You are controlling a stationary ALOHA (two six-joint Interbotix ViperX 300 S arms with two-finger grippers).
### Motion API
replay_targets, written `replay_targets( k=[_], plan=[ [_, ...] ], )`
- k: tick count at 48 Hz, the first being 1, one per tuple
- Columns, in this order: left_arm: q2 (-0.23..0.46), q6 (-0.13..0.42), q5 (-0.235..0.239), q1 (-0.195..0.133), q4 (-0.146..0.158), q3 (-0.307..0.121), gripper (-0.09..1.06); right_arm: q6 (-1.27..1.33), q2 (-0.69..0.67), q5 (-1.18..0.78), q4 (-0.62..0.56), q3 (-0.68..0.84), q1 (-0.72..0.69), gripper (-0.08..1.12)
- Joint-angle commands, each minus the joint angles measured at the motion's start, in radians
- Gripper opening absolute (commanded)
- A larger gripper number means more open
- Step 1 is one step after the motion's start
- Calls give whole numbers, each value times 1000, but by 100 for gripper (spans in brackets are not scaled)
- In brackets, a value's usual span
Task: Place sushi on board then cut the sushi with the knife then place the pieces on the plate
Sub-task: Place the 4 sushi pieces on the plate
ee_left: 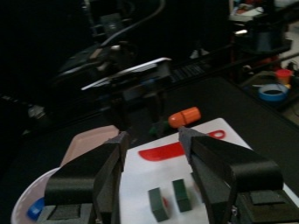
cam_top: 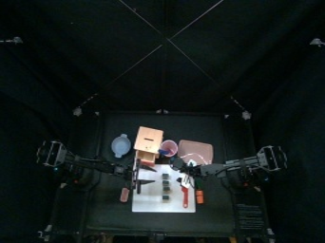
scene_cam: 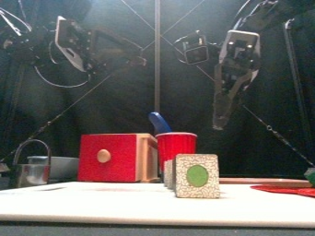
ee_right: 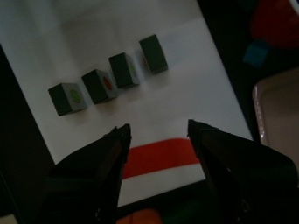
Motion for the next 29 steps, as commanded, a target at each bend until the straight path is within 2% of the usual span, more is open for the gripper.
replay_targets(
  k=[1,10,17,20,29],
  plan=[
    [-38,11,-11,34,-34,11,86,-144,35,-3,57,-75,-20,88],
    [-81,43,-11,74,-74,69,86,-252,132,-5,67,-153,-26,88],
    [-114,72,-11,81,-115,97,86,-281,190,-9,63,-181,-44,88],
    [-121,81,-11,81,-124,103,86,-281,210,-17,57,-189,-57,88],
    [-153,92,-11,81,-127,137,86,-284,245,-54,48,-195,-77,87]
  ],
)
